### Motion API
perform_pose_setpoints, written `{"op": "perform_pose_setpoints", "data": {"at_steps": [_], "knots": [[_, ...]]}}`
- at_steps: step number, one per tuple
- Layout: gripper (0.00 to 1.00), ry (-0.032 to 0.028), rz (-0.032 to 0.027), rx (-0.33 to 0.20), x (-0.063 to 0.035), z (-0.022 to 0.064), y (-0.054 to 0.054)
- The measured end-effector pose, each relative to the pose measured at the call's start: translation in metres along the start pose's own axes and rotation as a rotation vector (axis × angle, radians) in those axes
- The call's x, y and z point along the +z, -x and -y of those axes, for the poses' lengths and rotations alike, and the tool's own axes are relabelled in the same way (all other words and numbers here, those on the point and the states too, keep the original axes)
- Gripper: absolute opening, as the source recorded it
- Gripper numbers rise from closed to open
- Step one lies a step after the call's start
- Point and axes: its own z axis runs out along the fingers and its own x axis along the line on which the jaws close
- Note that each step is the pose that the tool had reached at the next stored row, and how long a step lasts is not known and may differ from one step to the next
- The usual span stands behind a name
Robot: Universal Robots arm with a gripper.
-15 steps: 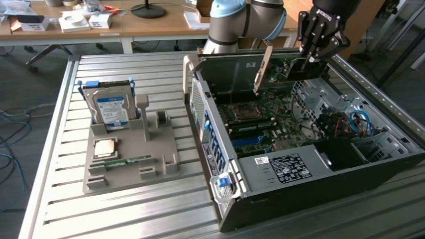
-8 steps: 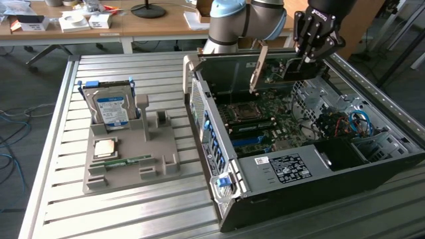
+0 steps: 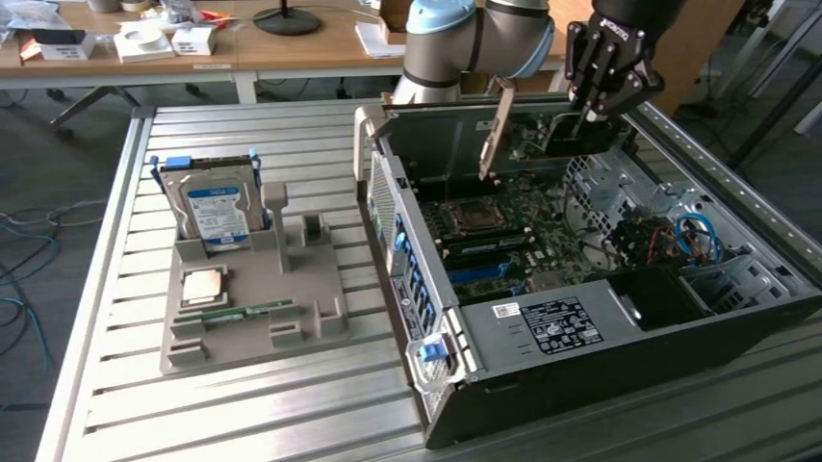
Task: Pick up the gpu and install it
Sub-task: 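Insert the gpu into the slot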
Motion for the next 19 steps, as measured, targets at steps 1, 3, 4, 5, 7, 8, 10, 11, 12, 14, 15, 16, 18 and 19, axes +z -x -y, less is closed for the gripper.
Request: {"op": "perform_pose_setpoints", "data": {"at_steps": [1, 3, 4, 5, 7, 8, 10, 11, 12, 14, 15, 16, 18, 19], "knots": [[0.26, -0.0001, 0.0, 0.004, 0.0, -0.0001, 0.0], [0.26, -0.0001, 0.0, 0.004, 0.0, -0.0001, 0.0], [0.26, -0.0002, 0.0006, 0.004, 0.0001, -0.0002, -0.0001], [0.26, -0.0003, 0.0035, 0.004, 0.0002, -0.0003, -0.0001], [0.26, 0.0, 0.0079, 0.004, 0.0001, -0.0007, -0.0007], [0.26, 0.0001, 0.0106, 0.004, 0.0, -0.0009, -0.001], [0.26, 0.0, 0.0112, 0.004, 0.0001, -0.001, -0.0018], [0.26, 0.0001, 0.0112, 0.005, 0.0002, -0.001, -0.0024], [0.26, 0.0, 0.0113, 0.004, 0.0006, -0.0009, -0.0031], [0.26, 0.0, 0.0113, 0.005, 0.0019, -0.001, -0.0041], [0.26, 0.0001, 0.0112, 0.005, 0.0026, -0.0011, -0.0047], [0.26, 0.0001, 0.0112, 0.005, 0.0035, -0.0012, -0.0051], [0.26, 0.0, 0.0112, 0.005, 0.0054, -0.0016, -0.0061], [0.26, 0.0, 0.0111, 0.006, 0.0064, -0.0018, -0.0065]]}}
